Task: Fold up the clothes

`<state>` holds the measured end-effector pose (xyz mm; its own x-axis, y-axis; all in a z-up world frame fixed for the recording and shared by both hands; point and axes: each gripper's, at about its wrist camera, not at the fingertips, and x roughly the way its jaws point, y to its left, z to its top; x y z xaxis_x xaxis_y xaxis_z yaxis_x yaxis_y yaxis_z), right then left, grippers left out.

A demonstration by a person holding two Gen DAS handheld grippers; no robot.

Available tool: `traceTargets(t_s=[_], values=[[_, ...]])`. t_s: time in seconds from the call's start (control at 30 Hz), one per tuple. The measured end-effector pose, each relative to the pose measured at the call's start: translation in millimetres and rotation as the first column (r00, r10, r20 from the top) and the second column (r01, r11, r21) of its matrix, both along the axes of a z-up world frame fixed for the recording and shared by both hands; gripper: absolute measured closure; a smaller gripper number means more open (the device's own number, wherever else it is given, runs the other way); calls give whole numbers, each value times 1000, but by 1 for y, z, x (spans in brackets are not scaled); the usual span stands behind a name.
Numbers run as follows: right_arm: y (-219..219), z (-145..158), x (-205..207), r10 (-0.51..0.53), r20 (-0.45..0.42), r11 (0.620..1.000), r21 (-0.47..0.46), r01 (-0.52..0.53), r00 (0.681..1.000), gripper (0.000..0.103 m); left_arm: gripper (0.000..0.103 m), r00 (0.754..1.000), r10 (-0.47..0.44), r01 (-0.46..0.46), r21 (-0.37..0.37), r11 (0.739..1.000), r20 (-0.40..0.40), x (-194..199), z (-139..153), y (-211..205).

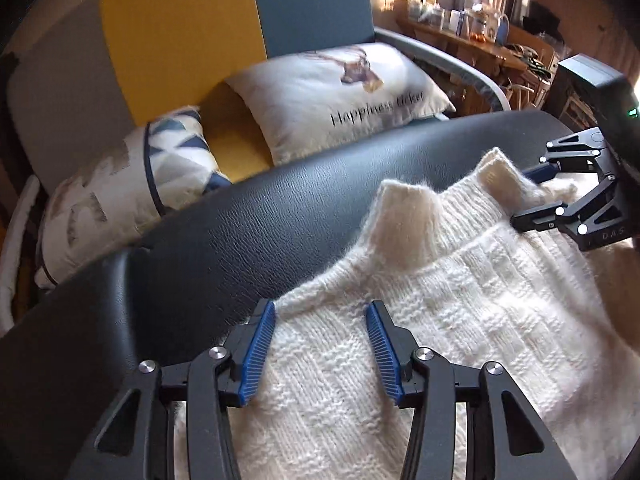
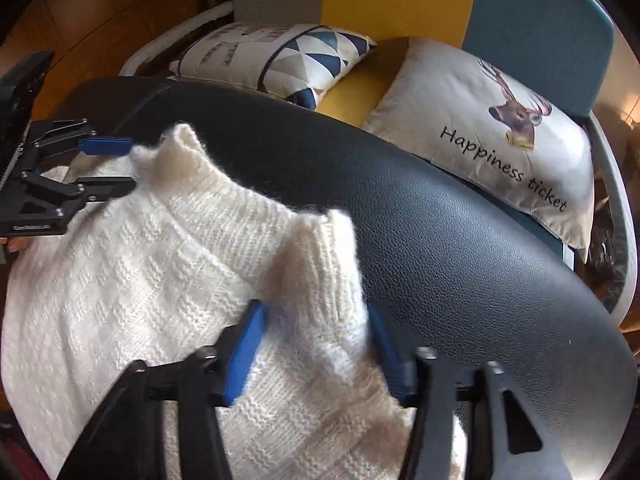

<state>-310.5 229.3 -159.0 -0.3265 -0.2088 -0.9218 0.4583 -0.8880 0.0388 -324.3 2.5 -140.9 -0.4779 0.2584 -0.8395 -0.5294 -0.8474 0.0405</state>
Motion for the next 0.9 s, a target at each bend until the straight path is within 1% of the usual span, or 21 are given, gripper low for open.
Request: traceTargets(t_s=[0.03, 0.07, 0.1, 0.17, 0.2, 0.27, 0.33, 0.4, 0.47, 0.53, 0.57, 0.63, 0.67, 0.73, 0.8, 0.83, 0.9], values=[[-7, 0, 5, 18, -27, 999, 34, -17, 999, 88, 63, 1000, 2, -2, -7, 1000, -14, 4, 0, 2], [-15, 1, 10, 36, -54, 997, 68, -33, 998, 90, 87, 999, 6, -6, -5, 1000, -31, 9, 0, 4], [-20, 4, 13, 47, -84, 994, 99, -39, 995, 90, 91, 998, 21, -22, -6, 1000, -54, 15, 0, 4], [-31, 10, 18, 68, -144, 987, 157, -45, 987, 91, 92, 994, 55, -56, -5, 998, -99, 26, 1, 5], [-31, 17, 16, 52, -185, 987, 156, -23, 981, 91, 92, 989, 79, -79, 5, 997, -123, 28, 3, 3], [-30, 26, 7, 9, -227, 989, 144, 25, 974, 91, 92, 980, 135, -135, 16, 991, -145, 21, 3, -1], [-31, 14, -6, -16, -198, 986, 160, 49, 980, 91, 92, 971, 188, -187, 21, 982, -146, 8, 2, -4], [-32, 3, -19, -43, -171, 982, 172, 73, 984, 91, 92, 970, 204, -205, 10, 979, -129, -7, -1, -4], [-27, 2, -25, -91, -179, 988, 107, 111, 980, 84, 89, 970, 208, -210, -2, 978, -128, -14, -1, -3], [-12, 4, -29, -161, -100, 987, -6, 161, 982, 82, 86, 972, 206, -208, -12, 978, -118, -16, 1, -5], [-4, 6, -30, -193, -59, 980, -63, 189, 979, 80, 84, 973, 205, -208, -16, 978, -109, -17, 2, -7], [18, 17, -17, -260, 9, 945, -202, 256, 966, 80, 84, 970, 229, -229, 5, 973, -77, -14, 9, -15], [31, 28, -4, -284, 9, 925, -260, 276, 959, 80, 84, 966, 249, -248, 27, 968, -65, -10, 15, -21], [66, 51, 29, -336, 11, 869, -382, 315, 942, 78, 84, 958, 281, -275, 94, 957, -59, 7, 30, -35], [103, 71, 66, -393, 38, 793, -491, 360, 919, 76, 84, 958, 283, -272, 175, 946, -39, 33, 45, -45], [124, 75, 89, -435, 60, 756, -518, 401, 898, 75, 83, 961, 276, -266, 198, 944, -28, 47, 50, -47], [168, 83, 135, -515, 110, 672, -564, 480, 850, 74, 78, 966, 259, -250, 238, 938, -6, 76, 57, -48]])
